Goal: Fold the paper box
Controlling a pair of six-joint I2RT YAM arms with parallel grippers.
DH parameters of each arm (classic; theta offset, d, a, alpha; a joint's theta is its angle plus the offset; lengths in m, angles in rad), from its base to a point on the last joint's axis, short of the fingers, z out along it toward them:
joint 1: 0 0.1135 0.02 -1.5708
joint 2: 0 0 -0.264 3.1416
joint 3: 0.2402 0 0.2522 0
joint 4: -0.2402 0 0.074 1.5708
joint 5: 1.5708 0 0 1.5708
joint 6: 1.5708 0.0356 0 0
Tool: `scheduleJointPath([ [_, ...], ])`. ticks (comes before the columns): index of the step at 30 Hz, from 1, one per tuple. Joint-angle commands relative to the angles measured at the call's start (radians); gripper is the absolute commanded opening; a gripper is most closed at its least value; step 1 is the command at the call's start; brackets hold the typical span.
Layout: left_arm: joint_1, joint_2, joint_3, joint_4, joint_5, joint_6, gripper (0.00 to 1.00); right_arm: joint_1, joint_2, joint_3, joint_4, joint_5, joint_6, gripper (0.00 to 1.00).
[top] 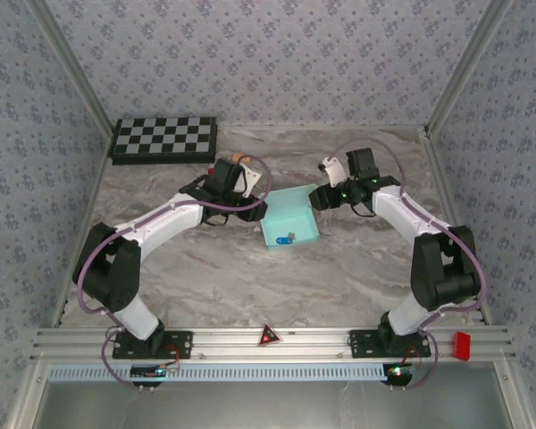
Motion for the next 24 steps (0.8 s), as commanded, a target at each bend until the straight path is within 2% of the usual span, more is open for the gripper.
scheduleJointPath([
  [1, -0.006, 0.010, 0.029, -0.002, 0.014, 0.007, 0.44, 0.008, 0.015, 0.032, -0.033, -0.027, -0.017, 0.52],
  [5, -0.006, 0.014, 0.032, -0.013, 0.007, 0.014, 0.39, 0.010, 0.020, 0.036, -0.048, -0.028, -0.020, 0.45],
  [15, -0.006, 0.041, 0.051, -0.029, -0.049, 0.064, 0.26, 0.041, -0.009, 0.005, -0.040, 0.041, 0.032, 0.39],
  [24, -0.007, 0.081, 0.099, -0.035, -0.104, 0.096, 0.25, 0.089, -0.070, -0.065, 0.037, 0.185, 0.132, 0.37],
])
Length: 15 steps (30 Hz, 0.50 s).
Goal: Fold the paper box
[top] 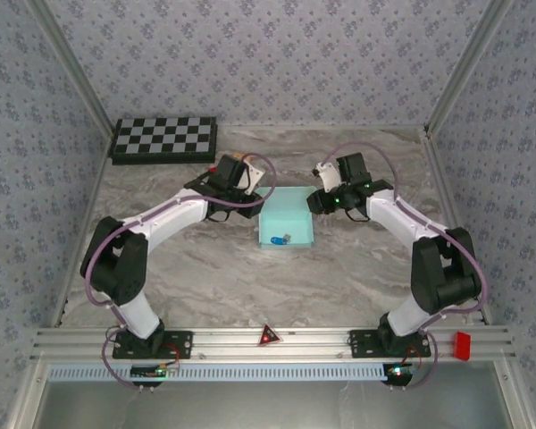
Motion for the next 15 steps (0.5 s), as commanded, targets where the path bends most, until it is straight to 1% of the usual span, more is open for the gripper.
scheduleJointPath([
  [1, -0.006, 0.018, 0.042, -0.020, -0.034, 0.026, 0.24, 0.019, -0.047, -0.033, 0.047, 0.089, 0.061, 0.37],
  [5, -0.006, 0.021, 0.046, -0.016, -0.033, 0.021, 0.25, 0.031, -0.064, -0.051, 0.062, 0.134, 0.074, 0.37],
  [15, -0.006, 0.010, 0.049, -0.027, -0.014, 0.021, 0.30, 0.034, -0.041, -0.014, -0.019, 0.143, 0.036, 0.37],
])
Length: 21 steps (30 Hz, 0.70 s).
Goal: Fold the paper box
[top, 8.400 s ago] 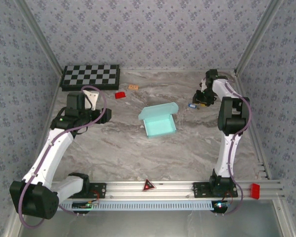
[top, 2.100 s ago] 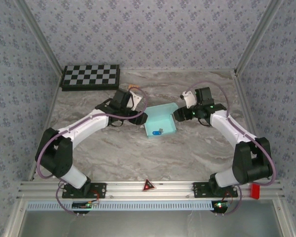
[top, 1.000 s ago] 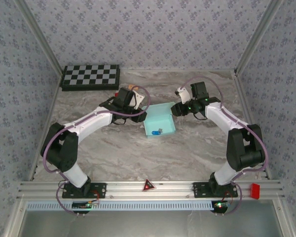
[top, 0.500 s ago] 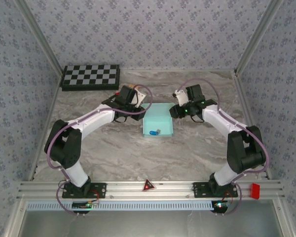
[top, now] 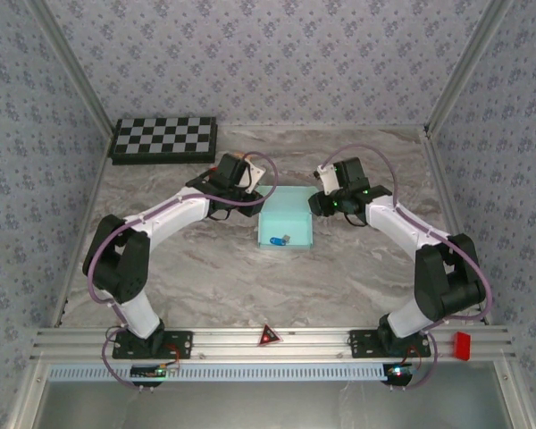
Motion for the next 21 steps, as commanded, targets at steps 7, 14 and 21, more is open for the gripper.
scheduleJointPath([
  [7, -0.007, -0.009, 0.028, -0.021, 0.007, 0.016, 0.30, 0.005, 0.003, 0.042, -0.062, 0.026, -0.031, 0.32],
  [14, -0.006, -0.015, 0.033, -0.022, -0.001, 0.022, 0.31, 0.010, 0.008, 0.055, -0.074, 0.034, -0.038, 0.29],
  [21, -0.006, -0.022, 0.034, -0.026, -0.001, 0.030, 0.31, 0.015, 0.009, 0.067, -0.079, 0.057, -0.048, 0.28],
])
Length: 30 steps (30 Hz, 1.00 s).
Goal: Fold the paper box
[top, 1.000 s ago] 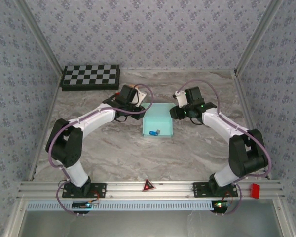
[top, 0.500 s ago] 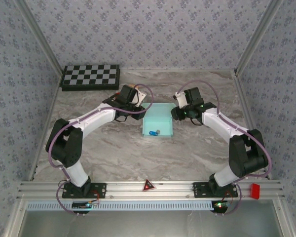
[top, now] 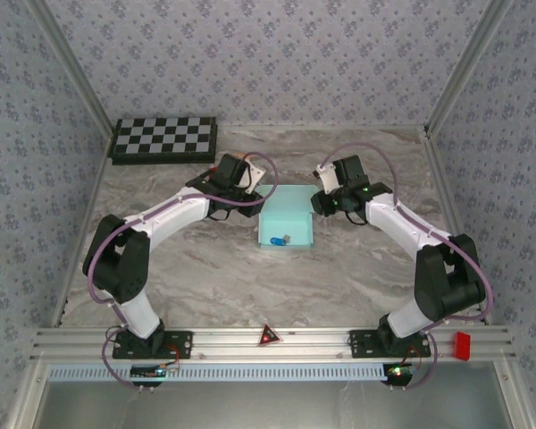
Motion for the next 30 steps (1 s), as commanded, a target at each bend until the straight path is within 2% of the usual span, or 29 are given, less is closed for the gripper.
scheduleJointPath([
  [1, -0.006, -0.022, 0.033, -0.023, -0.001, 0.020, 0.30, 0.009, 0.008, 0.033, -0.025, 0.025, -0.019, 0.27],
  [20, -0.006, -0.034, 0.030, -0.024, -0.033, 0.017, 0.29, 0.028, 0.025, 0.060, -0.039, 0.063, -0.034, 0.18],
  [30, -0.005, -0.031, 0.044, -0.025, -0.042, -0.012, 0.17, 0.053, 0.027, 0.064, -0.020, 0.118, -0.015, 0.10],
])
